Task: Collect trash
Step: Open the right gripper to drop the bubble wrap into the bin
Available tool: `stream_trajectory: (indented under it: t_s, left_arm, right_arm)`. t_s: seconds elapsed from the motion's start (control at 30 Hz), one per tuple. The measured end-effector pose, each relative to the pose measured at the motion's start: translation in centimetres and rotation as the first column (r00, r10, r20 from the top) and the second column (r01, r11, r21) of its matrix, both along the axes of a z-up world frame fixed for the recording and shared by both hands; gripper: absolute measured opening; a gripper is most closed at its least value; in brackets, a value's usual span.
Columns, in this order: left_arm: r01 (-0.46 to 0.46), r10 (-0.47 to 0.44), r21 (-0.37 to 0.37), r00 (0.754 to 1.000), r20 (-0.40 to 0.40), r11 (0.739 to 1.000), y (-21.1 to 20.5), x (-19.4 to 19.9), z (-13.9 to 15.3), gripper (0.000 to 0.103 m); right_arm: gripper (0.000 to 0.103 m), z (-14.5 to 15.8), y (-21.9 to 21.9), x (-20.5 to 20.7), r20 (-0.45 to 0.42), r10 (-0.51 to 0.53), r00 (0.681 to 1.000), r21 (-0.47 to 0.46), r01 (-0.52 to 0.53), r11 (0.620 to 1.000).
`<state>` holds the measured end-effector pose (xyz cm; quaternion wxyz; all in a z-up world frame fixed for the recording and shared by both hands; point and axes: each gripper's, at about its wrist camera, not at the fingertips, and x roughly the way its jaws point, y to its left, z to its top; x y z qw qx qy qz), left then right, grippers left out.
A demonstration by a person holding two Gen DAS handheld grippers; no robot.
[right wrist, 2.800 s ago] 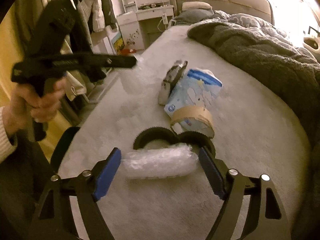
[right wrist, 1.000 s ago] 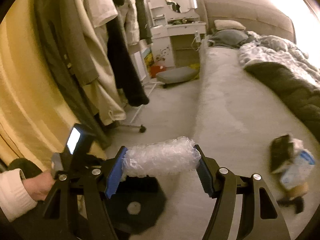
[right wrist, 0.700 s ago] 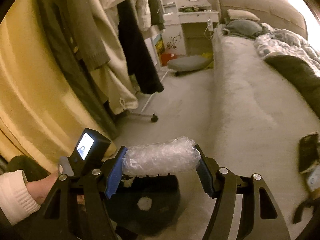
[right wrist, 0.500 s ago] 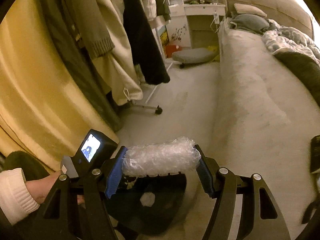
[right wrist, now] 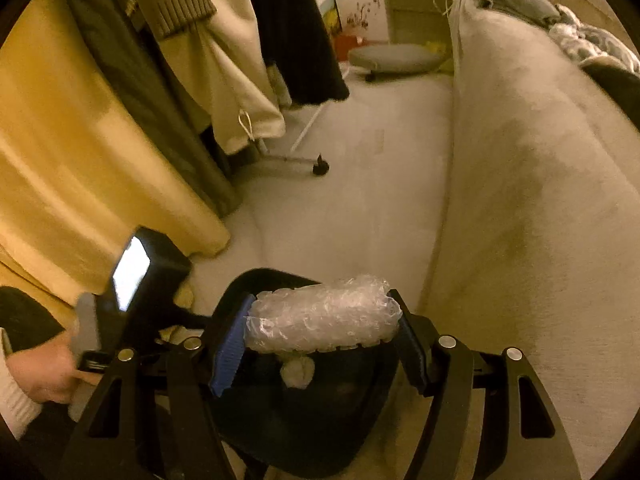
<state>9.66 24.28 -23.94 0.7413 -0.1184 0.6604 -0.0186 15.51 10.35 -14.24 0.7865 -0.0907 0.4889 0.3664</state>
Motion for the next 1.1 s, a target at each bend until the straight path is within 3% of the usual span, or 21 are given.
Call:
stream_trajectory:
  t_s: [0.43, 0.5, 0.8, 1.0, 1.1]
  left_arm:
    - [-0.061, 0.055, 0.044, 0.989, 0.137, 0.997, 2.9, -0.3, 4.1, 0.068]
    - [-0.067, 0.051, 0.091, 0.985, 0.167, 0.994, 3.4, -0.2, 5.5, 0.061]
    - [-0.125, 0.094, 0.068, 0.932, 0.350, 0.990, 4.8, 0.3, 12.0, 0.059]
    - [-0.127, 0.077, 0.099, 0.914, 0.399, 0.987, 4.3, 1.3, 14.5, 0.062]
    - [-0.141, 0.092, 0.079, 0.889, 0.448, 0.987, 4.4, 1.3, 16.1, 0.066]
  right_arm:
    - [0.067, -5.1, 3.1, -0.3, -0.068, 0.047, 0.997, -0.126, -0.055, 0.991]
    - [0.067, -6.0, 3.4, -0.4, -0.082, 0.056, 0.995, -0.147, -0.068, 0.987]
    - [0.067, -8.3, 4.0, -1.0, -0.114, 0.070, 0.991, -0.202, -0.092, 0.975]
    - [0.067, -10.6, 4.4, -2.2, -0.156, 0.098, 0.983, -0.254, -0.136, 0.958]
    - [0.067, -11.8, 4.6, -2.9, -0.181, 0.113, 0.977, -0.282, -0.162, 0.946]
